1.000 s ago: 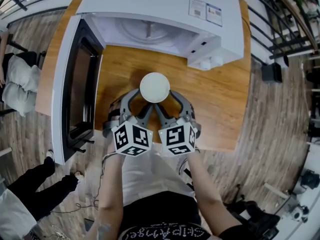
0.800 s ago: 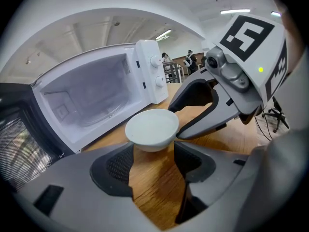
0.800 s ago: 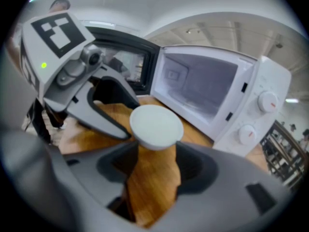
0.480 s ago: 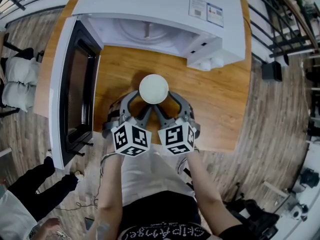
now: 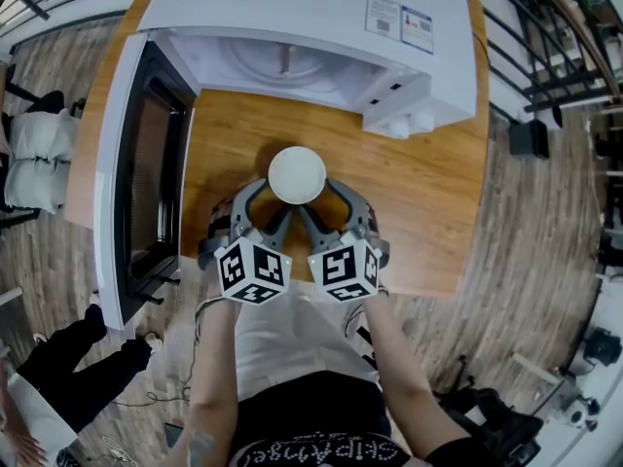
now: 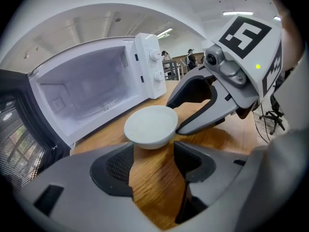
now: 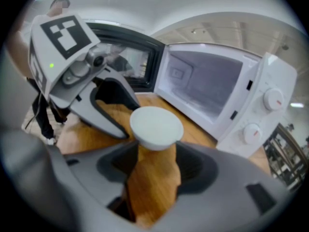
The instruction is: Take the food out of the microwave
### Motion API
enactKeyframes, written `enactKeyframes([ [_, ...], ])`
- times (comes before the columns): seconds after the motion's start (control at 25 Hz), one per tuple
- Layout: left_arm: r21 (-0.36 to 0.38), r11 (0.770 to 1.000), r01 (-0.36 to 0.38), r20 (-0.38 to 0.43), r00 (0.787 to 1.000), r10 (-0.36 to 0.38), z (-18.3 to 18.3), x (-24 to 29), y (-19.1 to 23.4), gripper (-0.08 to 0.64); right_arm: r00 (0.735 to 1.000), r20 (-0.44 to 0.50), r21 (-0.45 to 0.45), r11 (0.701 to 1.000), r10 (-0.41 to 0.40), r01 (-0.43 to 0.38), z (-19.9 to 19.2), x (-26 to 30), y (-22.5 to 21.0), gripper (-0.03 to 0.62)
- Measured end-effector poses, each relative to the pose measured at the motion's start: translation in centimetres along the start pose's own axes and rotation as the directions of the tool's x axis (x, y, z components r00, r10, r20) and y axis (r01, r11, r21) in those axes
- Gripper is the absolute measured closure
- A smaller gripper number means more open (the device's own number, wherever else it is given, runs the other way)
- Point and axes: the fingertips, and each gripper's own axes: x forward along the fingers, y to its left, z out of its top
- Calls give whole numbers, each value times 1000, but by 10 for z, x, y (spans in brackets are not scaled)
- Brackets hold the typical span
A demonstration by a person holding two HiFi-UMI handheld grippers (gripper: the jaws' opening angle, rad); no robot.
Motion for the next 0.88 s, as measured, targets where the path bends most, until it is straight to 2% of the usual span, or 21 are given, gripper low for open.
enactKeyframes([
  [0.6,-21,1000,7,4,1000,-7,0,-1,0,273,1000,-8,5,1000,3,-3,0,0,0,331],
  [0.76,-68,997,23,39,999,-21,3,-8,1,272,999,25,52,998,34,-36,2,-6,0,331],
  [0.88,-70,997,36,53,998,-32,3,-18,2,273,998,51,73,996,46,-50,7,-16,0,333],
])
